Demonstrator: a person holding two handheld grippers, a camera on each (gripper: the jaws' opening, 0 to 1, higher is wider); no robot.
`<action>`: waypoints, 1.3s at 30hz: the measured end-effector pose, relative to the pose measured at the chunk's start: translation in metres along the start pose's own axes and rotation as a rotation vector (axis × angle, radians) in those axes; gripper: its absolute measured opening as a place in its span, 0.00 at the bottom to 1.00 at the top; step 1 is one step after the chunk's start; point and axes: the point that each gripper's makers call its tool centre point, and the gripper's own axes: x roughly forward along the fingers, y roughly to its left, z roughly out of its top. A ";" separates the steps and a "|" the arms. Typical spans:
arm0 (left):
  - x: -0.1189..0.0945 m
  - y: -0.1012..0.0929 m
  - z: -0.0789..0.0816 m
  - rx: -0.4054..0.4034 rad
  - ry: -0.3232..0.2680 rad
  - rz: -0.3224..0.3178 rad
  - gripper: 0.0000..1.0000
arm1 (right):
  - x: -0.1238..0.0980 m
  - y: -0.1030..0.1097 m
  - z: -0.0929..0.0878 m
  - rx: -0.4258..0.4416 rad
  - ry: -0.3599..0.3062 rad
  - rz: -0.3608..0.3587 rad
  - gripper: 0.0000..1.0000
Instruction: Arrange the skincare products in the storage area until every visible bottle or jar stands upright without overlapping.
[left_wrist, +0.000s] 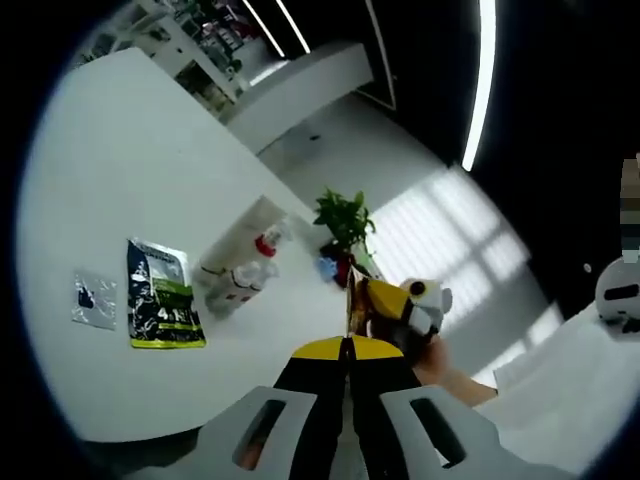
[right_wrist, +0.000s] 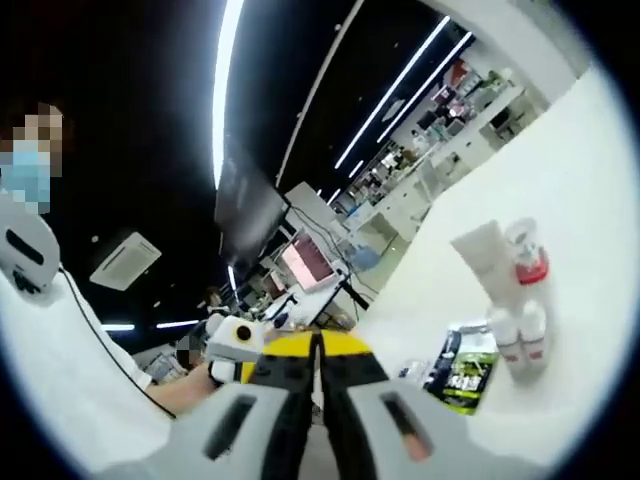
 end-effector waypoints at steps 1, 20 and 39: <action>-0.001 0.002 0.001 -0.002 -0.004 0.006 0.00 | 0.004 0.000 -0.001 -0.025 0.011 -0.012 0.01; -0.029 0.063 0.015 -0.091 -0.093 0.170 0.00 | 0.064 -0.027 -0.035 -0.314 0.243 -0.176 0.01; -0.050 0.146 0.043 -0.149 -0.128 0.348 0.00 | 0.138 -0.079 -0.072 -0.444 0.367 -0.298 0.01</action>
